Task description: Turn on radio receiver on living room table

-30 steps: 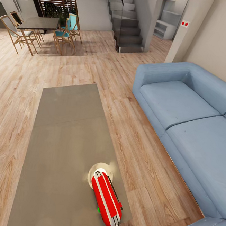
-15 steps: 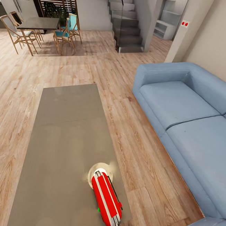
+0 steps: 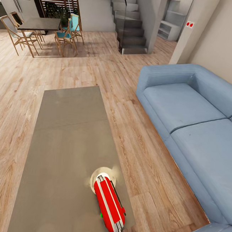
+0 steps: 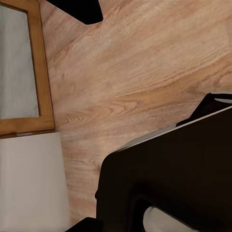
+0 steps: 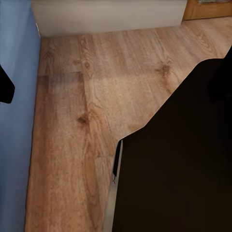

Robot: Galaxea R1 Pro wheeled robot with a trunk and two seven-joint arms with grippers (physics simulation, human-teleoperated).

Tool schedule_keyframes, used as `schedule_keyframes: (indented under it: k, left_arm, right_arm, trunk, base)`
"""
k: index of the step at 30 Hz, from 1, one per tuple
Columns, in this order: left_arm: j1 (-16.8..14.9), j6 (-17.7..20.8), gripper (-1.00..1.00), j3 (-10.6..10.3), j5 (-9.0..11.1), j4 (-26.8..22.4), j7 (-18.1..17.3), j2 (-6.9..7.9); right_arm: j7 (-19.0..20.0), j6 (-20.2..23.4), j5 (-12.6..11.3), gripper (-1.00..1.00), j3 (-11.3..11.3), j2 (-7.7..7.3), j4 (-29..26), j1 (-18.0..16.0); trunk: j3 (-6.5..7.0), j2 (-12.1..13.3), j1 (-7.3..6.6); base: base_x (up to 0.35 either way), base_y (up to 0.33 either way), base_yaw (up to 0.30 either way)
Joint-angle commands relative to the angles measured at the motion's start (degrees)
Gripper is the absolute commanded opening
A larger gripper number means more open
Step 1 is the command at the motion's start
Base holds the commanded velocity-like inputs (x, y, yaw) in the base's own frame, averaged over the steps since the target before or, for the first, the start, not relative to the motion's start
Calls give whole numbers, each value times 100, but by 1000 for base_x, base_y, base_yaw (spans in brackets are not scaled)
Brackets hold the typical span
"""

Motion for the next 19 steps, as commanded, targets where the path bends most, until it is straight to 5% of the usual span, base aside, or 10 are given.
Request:
schedule_keyframes:
  k: [1, 19]
  left_arm:
    - [0, 0, 100, 0, -1, 0, 0, 0]
    - [0, 0, 100, -1, 0, 5, 0, 0]
  right_arm:
    - [0, 0, 0, 100, 0, 0, 0, 0]
    - [0, 0, 0, 100, 0, -2, 0, 0]
  trunk:
    - [0, 0, 0]
    - [0, 0, 0]
  base:
    - [0, 0, 0]
    - [0, 0, 0]
